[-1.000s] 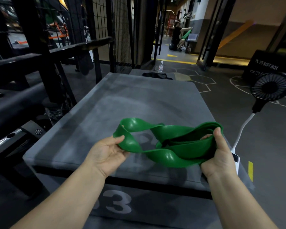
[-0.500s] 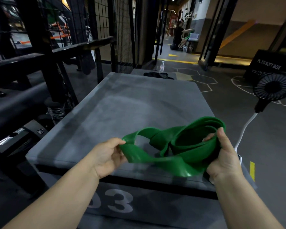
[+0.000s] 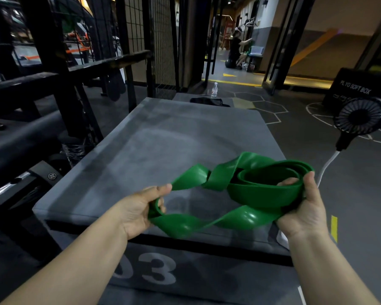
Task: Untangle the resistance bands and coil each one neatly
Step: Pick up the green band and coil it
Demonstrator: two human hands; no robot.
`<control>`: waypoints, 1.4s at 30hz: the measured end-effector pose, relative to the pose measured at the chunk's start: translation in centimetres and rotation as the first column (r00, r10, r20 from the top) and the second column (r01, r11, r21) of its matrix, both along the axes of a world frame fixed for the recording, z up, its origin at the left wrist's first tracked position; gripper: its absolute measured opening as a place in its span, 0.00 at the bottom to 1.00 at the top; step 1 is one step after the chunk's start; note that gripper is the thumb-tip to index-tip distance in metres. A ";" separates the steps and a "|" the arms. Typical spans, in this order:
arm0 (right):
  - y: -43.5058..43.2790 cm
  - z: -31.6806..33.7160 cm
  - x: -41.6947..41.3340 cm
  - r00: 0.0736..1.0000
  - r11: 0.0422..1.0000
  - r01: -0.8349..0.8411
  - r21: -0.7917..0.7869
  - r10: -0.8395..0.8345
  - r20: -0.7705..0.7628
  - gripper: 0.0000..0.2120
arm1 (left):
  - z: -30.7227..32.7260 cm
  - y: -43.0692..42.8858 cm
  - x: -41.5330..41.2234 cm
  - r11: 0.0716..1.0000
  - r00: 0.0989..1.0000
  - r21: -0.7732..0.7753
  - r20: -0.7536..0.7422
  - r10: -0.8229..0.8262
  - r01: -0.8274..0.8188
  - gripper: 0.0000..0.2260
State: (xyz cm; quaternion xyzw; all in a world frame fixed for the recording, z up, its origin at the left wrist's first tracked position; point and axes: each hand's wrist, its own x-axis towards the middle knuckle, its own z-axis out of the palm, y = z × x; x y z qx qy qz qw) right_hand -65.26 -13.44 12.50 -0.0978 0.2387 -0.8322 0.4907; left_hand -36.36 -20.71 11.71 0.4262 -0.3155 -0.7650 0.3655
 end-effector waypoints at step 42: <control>2.4 0.6 -2.8 0.985 0.984 -0.088 -0.154 0.064 -0.157 0.26 | -0.2 -1.8 2.7 0.981 0.932 -0.055 0.309 0.191 -0.183 0.09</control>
